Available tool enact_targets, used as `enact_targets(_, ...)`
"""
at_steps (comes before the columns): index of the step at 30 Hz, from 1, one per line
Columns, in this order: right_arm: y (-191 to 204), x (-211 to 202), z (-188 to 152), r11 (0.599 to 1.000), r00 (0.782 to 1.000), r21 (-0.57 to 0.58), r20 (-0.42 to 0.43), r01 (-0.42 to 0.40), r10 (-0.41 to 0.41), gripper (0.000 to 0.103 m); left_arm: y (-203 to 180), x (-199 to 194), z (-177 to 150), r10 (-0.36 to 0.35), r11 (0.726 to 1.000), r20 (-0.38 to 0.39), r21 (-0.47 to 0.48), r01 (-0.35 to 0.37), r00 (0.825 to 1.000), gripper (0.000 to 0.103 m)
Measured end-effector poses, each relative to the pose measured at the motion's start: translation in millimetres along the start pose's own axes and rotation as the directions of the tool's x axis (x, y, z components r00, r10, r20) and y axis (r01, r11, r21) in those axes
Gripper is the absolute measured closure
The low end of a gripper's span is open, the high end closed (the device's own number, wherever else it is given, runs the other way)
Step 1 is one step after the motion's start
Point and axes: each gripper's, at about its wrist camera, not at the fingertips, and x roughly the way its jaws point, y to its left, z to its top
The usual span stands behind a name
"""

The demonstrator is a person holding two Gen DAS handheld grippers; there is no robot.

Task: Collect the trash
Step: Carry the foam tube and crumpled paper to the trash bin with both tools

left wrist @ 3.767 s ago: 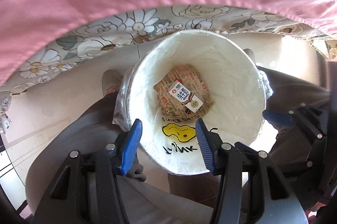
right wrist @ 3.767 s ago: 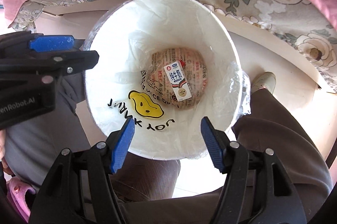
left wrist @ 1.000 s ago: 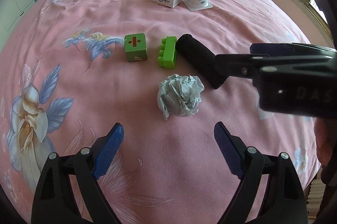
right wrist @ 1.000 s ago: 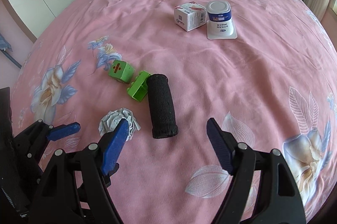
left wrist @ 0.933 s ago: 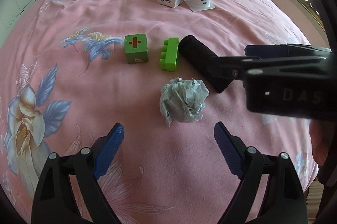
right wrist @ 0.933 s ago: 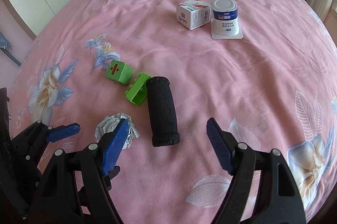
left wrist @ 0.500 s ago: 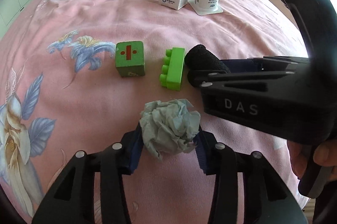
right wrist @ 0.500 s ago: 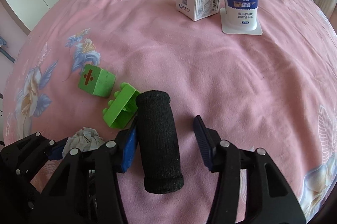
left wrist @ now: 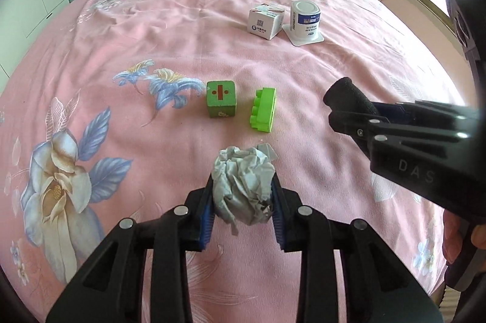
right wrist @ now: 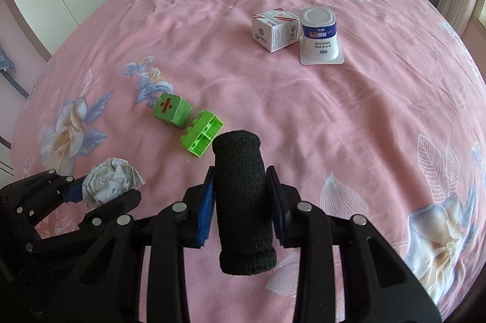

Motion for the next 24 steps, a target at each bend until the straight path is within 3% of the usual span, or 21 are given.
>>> enact_targets(10,13.8,-133.4,-27.8,0.997,0.988,-0.03,0.134,0.077,-0.073,0.069,-14.7,-123.3,-5.0,0.084,0.995,0.144,0.04,-0.091,0.986,0.069)
enact_targets(16,24.2,-225.5,-57.7,0.992,0.968,-0.036,0.226,0.124,-0.113,0.069,-30.4,-205.9,-22.5,0.103,0.991,0.239,0.054,-0.119,0.965,0.069)
enact_targets(24,50.1,-332.2,-107.5,0.984,0.927,-0.051,0.348,0.169,-0.141,0.069,-47.9,-310.6,-57.4,0.11,0.987,0.362,0.072,-0.145,0.926,0.069)
